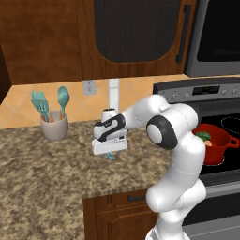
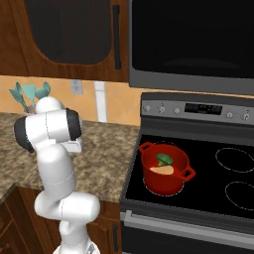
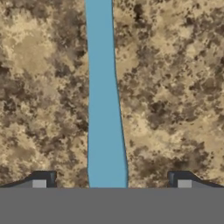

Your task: Put the squash and broccoli in the pot. Retrieve the spatula and lightly stir the vegetables in the pot.

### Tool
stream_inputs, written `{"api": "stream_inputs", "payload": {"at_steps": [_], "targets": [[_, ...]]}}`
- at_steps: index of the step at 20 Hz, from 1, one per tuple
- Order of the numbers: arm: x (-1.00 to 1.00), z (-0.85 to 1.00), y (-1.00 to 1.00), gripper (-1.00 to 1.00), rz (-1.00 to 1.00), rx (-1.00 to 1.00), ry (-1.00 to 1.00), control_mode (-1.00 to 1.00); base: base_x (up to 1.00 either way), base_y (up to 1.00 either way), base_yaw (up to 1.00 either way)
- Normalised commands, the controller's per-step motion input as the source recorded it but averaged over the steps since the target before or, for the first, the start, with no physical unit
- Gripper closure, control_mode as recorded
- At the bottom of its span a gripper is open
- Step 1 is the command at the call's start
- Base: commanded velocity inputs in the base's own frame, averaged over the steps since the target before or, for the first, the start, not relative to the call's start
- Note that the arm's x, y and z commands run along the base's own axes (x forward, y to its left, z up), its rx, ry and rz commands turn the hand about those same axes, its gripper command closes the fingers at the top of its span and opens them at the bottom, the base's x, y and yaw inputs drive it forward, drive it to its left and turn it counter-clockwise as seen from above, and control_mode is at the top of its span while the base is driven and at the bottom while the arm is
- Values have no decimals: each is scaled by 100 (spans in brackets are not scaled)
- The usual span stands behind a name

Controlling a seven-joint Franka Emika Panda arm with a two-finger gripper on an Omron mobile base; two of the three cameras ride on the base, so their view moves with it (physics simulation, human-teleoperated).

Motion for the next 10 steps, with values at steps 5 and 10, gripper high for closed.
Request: {"api": "stream_inputs", "payload": {"at_steps": [5,10], "targets": [[0,-18,0,-100,0,0,0,-100,0,0,0],[0,-16,0,100,0,0,0,-100,0,0,0]]}}
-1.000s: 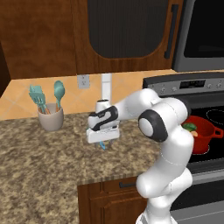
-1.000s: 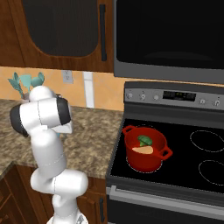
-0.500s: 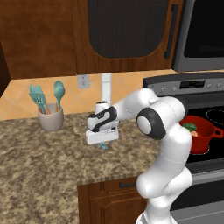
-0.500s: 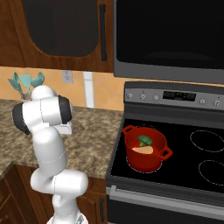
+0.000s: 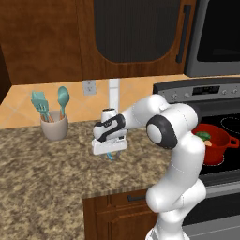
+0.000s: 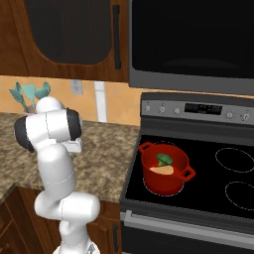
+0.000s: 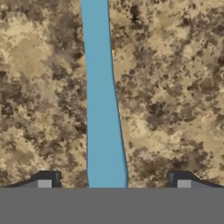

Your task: Put the squash and broccoli in the pot. Retrieve the spatula and lightly stir the vegetables in the pot.

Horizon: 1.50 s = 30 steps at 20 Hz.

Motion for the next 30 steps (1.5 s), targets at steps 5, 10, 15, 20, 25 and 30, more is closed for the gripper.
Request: {"api": "stream_inputs", "payload": {"at_steps": [5,10,15,20,25,30], "targets": [[0,-1,0,100,0,0,0,-100,0,0,0],[0,0,0,100,0,0,0,-100,0,0,0],[0,0,0,100,0,0,0,-100,0,0,0],[0,-35,-2,100,0,0,0,-100,0,0,0],[0,-53,-10,100,2,0,0,-100,0,0,0],[-43,11,0,100,8,0,-3,-100,0,0,0]]}}
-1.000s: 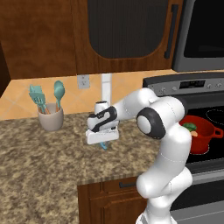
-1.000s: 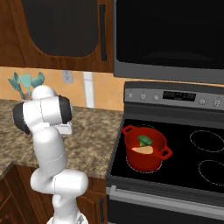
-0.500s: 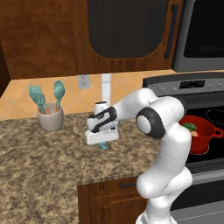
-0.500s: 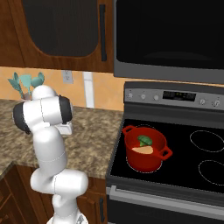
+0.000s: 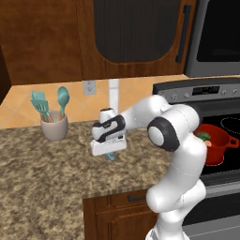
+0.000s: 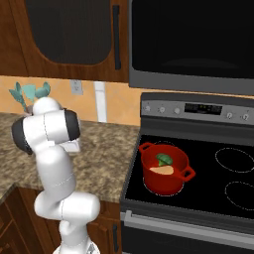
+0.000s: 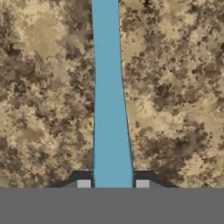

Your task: Put the squash and broccoli in the pot. Retrieve the spatula and lightly stir the vegetables in the pot.

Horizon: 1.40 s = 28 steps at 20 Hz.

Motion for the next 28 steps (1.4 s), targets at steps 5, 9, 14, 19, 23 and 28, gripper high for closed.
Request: {"api": "stream_inputs", "payload": {"at_steps": [5,9,14,19,23,28], "targets": [[-90,60,-24,100,7,0,-10,-100,0,0,0],[-100,86,-47,100,2,0,-8,-100,0,0,0],[-100,81,-64,100,3,0,-14,-100,0,0,0],[-92,73,-54,100,5,1,-23,-100,0,0,0],[-60,67,-38,100,2,6,-33,-100,0,0,0],[-28,68,-37,100,5,1,-9,-100,0,0,0]]}}
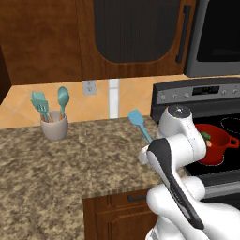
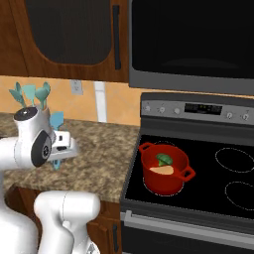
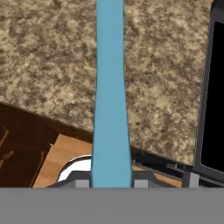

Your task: Put the squash and broccoli in the pot. Retrieve the spatula and lightly stir the vegetables in the pot.

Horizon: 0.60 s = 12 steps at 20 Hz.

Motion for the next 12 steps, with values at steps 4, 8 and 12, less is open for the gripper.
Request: {"api": "stream_inputs", "payload": {"at_steps": [4,8,12], "targets": [[0,47,-42,100,3,0,4,-100,0,0,0],[10,9,-54,100,0,8,9,-100,0,0,0],[1,8,-42,100,0,18,0,-100,0,0,0]]}}
